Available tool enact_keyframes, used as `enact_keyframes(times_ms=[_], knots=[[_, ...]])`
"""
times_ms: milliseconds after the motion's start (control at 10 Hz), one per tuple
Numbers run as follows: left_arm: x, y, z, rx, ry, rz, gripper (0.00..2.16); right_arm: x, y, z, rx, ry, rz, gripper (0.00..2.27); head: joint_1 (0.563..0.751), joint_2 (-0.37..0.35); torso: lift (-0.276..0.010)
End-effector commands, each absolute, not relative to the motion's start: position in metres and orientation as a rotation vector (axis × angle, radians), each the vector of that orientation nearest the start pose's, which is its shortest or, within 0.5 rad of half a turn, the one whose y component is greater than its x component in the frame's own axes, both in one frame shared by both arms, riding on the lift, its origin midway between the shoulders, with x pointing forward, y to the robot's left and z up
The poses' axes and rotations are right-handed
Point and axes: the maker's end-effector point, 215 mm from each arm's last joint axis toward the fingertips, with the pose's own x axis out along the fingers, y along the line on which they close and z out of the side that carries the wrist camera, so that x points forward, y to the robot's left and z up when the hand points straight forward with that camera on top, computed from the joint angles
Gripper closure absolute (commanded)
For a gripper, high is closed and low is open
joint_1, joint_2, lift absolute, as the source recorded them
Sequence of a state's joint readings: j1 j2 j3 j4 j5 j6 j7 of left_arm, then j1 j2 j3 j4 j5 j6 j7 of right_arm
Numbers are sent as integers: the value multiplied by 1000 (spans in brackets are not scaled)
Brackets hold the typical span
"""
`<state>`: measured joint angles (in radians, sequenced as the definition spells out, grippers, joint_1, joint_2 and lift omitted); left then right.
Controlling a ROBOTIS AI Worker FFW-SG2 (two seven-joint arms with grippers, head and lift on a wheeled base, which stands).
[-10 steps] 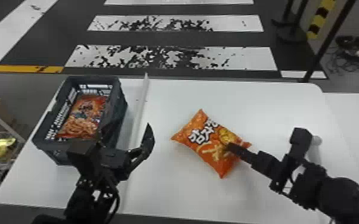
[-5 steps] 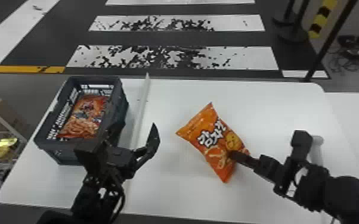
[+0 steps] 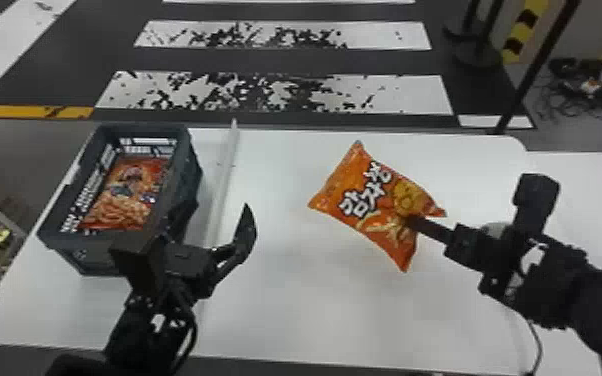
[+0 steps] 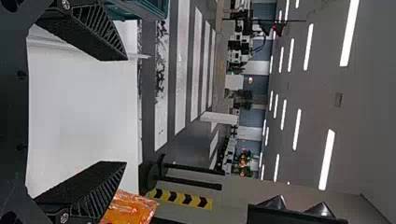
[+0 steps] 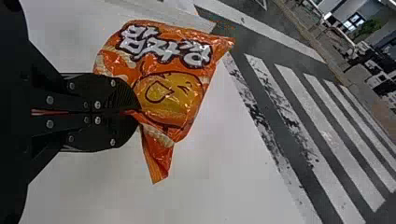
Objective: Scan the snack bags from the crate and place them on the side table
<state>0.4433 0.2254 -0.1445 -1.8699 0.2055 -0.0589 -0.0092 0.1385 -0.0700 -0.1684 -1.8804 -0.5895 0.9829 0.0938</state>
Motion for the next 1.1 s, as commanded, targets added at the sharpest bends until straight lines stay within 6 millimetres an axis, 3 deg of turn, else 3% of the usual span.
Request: enact_keyframes(times_ms=[0, 300, 500, 700, 1000], knots=[[444, 183, -403, -53, 124, -207, 80, 482, -198, -447, 283, 657, 177, 2256, 695, 3, -50], [444, 185, -402, -50, 122, -204, 80, 498, -208, -414, -152, 529, 36, 2256, 695, -31, -50], [444, 185, -403, -50, 124, -204, 80, 506, -207, -379, -450, 379, -64, 2256, 695, -34, -50], [444, 186, -404, -50, 126, -204, 80, 502, -198, -379, -770, 290, -127, 2256, 695, -33, -50], [444, 187, -402, -52, 122, -200, 80, 491, -175, -411, -1228, 201, -152, 2256, 695, -7, -50]])
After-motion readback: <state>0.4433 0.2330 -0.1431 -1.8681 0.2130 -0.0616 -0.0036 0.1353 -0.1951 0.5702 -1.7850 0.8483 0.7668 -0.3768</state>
